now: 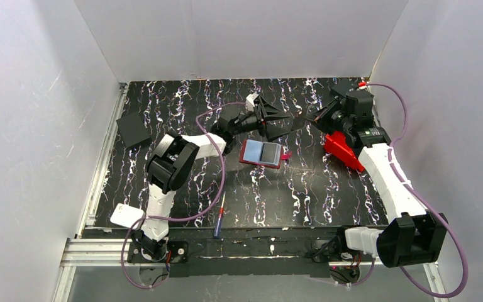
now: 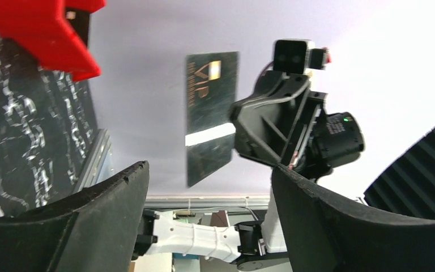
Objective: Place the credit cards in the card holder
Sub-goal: Pick up the credit card from the storage box.
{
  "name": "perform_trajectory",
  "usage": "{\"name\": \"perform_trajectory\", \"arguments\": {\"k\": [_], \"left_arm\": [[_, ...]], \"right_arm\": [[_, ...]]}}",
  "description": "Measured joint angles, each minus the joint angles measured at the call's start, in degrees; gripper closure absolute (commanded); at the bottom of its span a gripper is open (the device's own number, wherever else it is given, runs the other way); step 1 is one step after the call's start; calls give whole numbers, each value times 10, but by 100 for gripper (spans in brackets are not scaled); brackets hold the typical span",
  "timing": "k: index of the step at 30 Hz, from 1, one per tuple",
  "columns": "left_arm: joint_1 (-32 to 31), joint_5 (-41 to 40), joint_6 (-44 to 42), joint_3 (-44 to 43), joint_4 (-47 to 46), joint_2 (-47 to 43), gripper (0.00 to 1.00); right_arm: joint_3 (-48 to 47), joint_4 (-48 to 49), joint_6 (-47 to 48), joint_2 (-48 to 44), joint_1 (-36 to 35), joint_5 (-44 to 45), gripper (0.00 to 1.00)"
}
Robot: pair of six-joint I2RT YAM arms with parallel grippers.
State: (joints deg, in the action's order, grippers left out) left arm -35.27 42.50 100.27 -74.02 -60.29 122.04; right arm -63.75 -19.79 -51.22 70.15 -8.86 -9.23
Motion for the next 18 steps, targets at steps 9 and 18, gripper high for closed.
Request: {"name": "perform_trajectory", "arguments": {"k": [9, 18], "left_arm": [[-10, -14, 40, -29, -43, 6, 55], [-12, -24, 55, -22, -72, 16, 100]], "right_arm": [[15, 26, -31, -2, -7, -23, 99], [47, 79, -48, -12, -9, -60, 82]]}}
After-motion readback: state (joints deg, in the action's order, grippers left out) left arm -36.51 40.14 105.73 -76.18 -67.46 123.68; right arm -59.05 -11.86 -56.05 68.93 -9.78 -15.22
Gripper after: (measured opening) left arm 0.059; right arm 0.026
